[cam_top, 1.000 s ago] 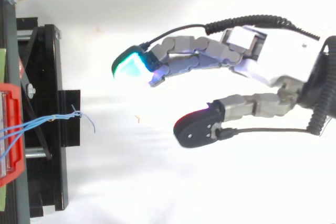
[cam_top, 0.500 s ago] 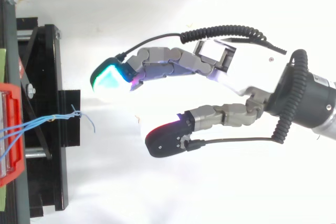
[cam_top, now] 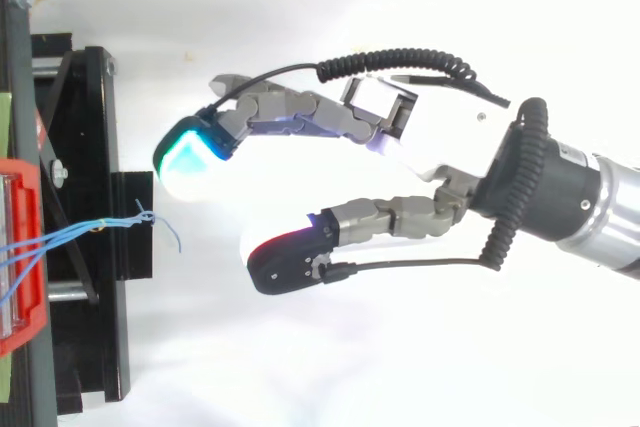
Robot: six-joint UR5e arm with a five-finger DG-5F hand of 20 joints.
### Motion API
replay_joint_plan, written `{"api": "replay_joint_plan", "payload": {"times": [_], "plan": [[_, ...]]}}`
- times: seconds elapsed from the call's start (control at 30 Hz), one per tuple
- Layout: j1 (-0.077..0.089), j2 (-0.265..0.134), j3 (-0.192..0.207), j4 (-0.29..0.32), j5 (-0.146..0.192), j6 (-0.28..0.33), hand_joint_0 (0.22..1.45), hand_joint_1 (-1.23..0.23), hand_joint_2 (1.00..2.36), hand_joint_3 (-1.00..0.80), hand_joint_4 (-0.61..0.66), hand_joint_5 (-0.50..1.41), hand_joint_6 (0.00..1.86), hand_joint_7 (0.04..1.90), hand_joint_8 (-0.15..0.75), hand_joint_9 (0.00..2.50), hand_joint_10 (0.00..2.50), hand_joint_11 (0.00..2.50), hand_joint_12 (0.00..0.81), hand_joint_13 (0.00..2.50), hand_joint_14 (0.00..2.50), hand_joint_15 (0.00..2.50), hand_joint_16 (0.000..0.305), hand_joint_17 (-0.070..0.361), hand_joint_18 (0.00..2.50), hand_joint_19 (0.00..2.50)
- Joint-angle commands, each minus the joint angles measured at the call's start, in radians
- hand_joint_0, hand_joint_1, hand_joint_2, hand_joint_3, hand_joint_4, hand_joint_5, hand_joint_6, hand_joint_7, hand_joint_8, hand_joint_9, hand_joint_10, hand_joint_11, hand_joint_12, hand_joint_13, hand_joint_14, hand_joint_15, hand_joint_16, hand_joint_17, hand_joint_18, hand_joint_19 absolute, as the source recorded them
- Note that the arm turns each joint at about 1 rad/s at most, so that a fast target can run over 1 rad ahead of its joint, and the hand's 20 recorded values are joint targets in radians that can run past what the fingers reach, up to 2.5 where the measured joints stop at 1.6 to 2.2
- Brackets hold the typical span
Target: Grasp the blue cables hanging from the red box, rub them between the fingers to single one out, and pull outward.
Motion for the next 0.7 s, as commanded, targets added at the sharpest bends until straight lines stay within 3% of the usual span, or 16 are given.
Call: {"api": "replay_joint_plan", "payload": {"times": [0.0,0.1,0.27,0.4,0.5,0.67], "plan": [[0.000,-0.041,0.035,0.015,-0.002,-0.005,0.49,-0.63,1.00,-0.46,0.22,-0.21,0.50,0.79,0.253,0.23,0.00,0.15,0.355,0.04,0.01,0.16,0.048,0.109,0.00,0.14],[-0.002,-0.076,0.070,0.015,-0.002,0.013,0.49,-0.63,1.00,-0.45,0.22,-0.21,0.50,0.79,0.254,0.24,0.00,0.14,0.355,0.04,0.01,0.16,0.048,0.109,0.00,0.14],[-0.005,-0.076,0.116,-0.043,0.000,0.029,0.49,-0.63,1.00,-0.45,0.23,-0.21,0.50,0.78,0.254,0.26,0.00,0.13,0.354,0.04,0.00,0.15,0.048,0.109,0.00,0.13],[-0.008,-0.077,0.130,-0.064,-0.002,0.021,0.50,-0.62,1.00,-0.45,0.22,-0.20,0.50,0.78,0.251,0.29,0.00,0.13,0.348,0.05,0.00,0.15,0.048,0.107,0.00,0.13],[-0.010,-0.087,0.130,-0.047,-0.002,0.006,0.51,-0.62,1.00,-0.45,0.23,-0.20,0.50,0.78,0.249,0.29,0.00,0.13,0.345,0.05,0.01,0.14,0.047,0.106,0.00,0.13],[-0.011,-0.110,0.136,0.048,-0.005,-0.057,0.51,-0.62,1.00,-0.44,0.23,-0.19,0.50,0.78,0.252,0.32,0.00,0.14,0.341,0.07,0.00,0.14,0.046,0.103,0.00,0.12]]}}
